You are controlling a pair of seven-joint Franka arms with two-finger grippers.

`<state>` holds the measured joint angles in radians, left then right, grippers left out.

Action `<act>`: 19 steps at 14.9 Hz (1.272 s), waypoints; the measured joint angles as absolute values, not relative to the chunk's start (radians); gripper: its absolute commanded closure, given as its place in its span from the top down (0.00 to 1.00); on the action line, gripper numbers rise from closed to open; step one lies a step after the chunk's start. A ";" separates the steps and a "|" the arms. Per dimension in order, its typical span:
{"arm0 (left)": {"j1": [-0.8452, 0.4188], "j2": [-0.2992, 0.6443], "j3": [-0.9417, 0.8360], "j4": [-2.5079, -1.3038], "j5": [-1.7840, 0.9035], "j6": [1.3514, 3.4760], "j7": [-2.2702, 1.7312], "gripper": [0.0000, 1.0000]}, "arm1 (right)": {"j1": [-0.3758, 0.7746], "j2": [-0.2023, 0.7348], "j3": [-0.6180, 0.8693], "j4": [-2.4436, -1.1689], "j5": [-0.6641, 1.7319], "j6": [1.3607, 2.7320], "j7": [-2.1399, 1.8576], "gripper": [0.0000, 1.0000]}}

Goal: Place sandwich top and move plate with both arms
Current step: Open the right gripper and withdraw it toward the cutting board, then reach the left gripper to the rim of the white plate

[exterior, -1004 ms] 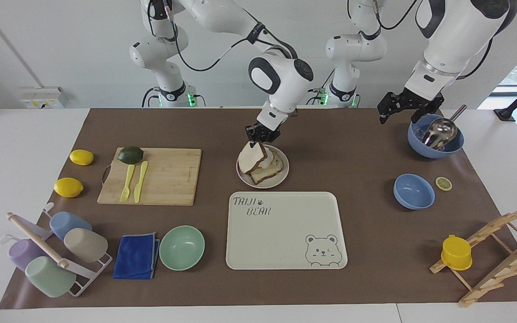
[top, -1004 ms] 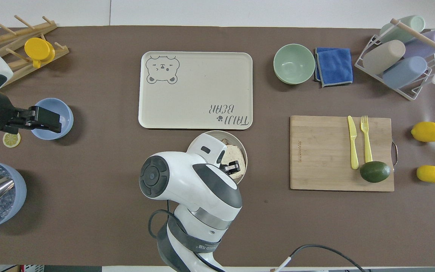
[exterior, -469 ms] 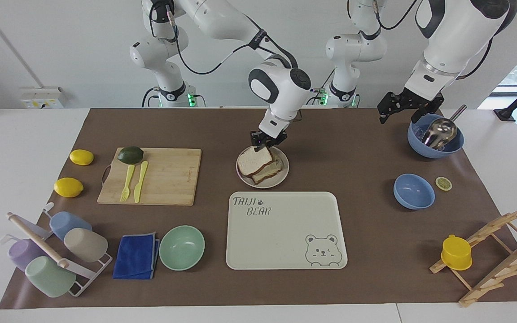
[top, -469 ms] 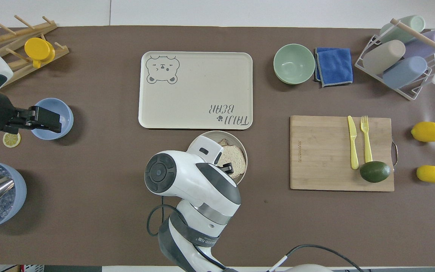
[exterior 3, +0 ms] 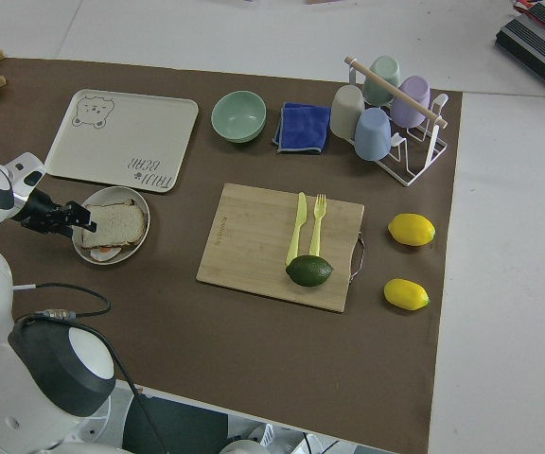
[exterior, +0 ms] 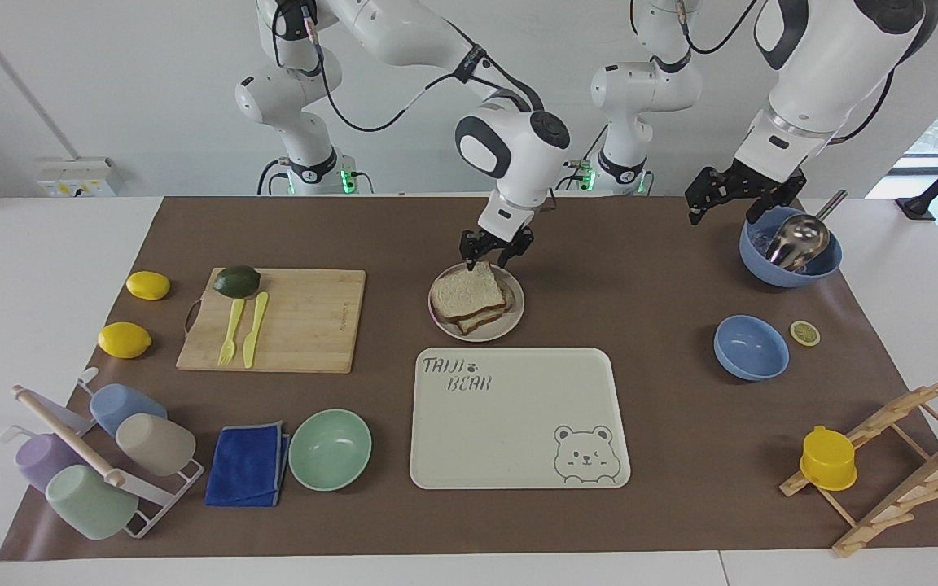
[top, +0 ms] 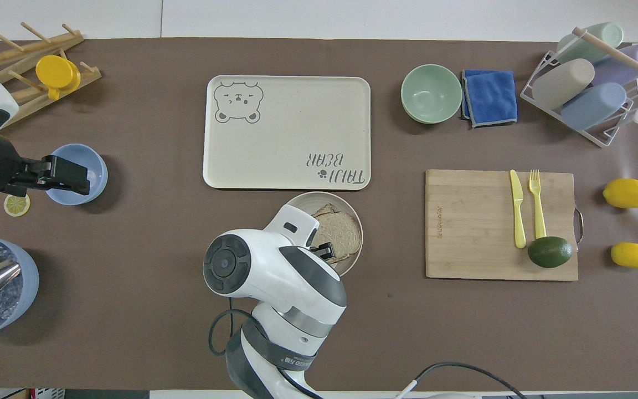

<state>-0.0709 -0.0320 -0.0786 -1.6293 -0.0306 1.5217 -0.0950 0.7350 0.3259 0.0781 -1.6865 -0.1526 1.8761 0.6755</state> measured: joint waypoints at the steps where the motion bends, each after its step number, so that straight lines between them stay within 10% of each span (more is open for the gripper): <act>1: -0.071 -0.032 -0.079 -1.629 -0.031 1.522 -0.095 1.00 | 0.703 0.287 0.078 -1.678 -0.134 1.854 0.673 0.80; 4: -0.071 -0.032 -0.079 -1.629 -0.031 1.522 -0.095 1.00 | 0.543 0.175 0.075 -1.677 -0.120 1.769 0.583 1.00; 19: -0.259 -0.048 -0.107 -1.855 -0.038 1.719 -0.334 1.00 | 0.066 0.025 0.065 -1.549 -0.109 1.446 0.155 1.00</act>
